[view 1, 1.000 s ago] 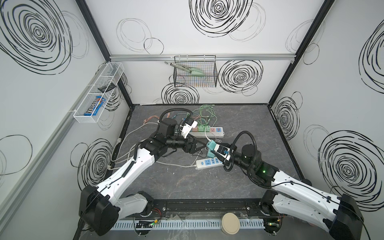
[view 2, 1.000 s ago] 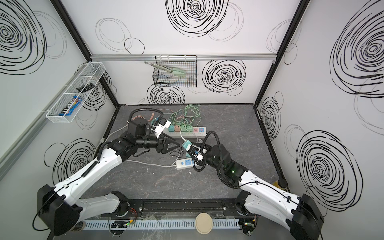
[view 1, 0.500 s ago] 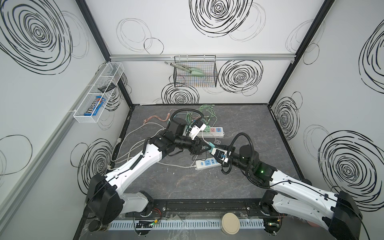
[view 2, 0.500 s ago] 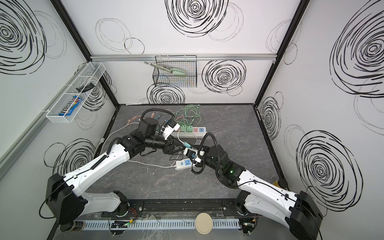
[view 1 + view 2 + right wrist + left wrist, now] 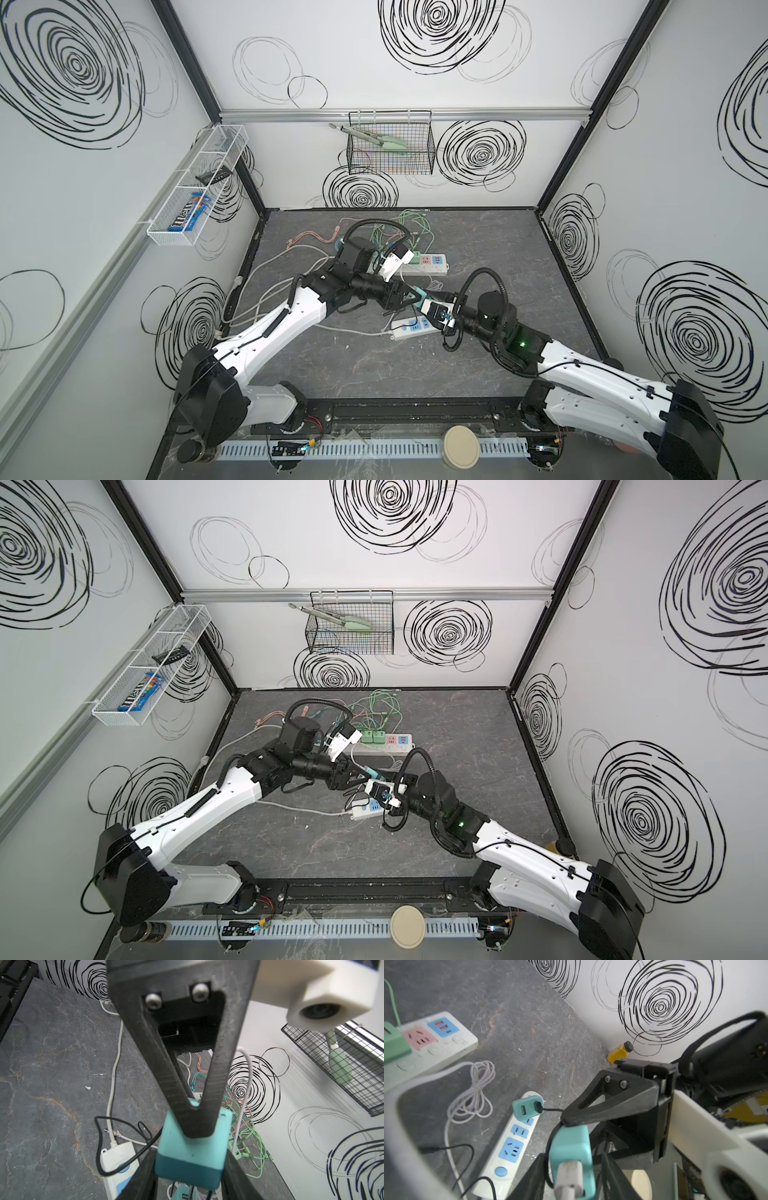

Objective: Insert the plug
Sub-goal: 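Carry the teal charger toward the left gripper while the left gripper reaches for it, then grasp the teal charger with the left gripper while the right gripper releases it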

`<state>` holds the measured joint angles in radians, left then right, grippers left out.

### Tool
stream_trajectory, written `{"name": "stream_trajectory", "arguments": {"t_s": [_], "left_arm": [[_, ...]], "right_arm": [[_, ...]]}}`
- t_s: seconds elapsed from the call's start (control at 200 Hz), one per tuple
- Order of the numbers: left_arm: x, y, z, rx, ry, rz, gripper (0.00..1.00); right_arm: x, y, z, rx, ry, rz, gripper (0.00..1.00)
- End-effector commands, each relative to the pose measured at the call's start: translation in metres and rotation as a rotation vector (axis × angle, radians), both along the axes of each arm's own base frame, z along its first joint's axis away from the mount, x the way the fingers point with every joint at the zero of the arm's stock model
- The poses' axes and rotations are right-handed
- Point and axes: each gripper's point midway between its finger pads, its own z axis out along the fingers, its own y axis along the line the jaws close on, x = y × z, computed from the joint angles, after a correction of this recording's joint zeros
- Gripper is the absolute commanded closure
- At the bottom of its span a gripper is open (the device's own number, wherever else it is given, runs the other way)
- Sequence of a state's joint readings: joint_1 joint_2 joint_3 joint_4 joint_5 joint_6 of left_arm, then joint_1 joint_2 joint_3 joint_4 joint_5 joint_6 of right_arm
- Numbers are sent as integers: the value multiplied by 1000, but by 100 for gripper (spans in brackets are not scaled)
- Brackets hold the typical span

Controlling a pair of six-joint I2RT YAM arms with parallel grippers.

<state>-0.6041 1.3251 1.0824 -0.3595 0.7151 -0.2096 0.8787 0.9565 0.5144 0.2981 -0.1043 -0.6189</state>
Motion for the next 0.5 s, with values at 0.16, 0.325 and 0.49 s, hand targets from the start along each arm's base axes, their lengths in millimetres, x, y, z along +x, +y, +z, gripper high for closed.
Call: {"name": "stream_trajectory", "arguments": {"t_s": [0.16,0.325,0.49], "left_arm": [[13,9,8,-8,-40,15,91],[19,32,11,-44,-29,50,100],[12,36,15,-59,-32,27,100]], "right_arm": [[14,0,17,74,35,-85,50],[28,-11,-7,66,192,-137,32],[29,-3,-18,96,273,-109,26]]}}
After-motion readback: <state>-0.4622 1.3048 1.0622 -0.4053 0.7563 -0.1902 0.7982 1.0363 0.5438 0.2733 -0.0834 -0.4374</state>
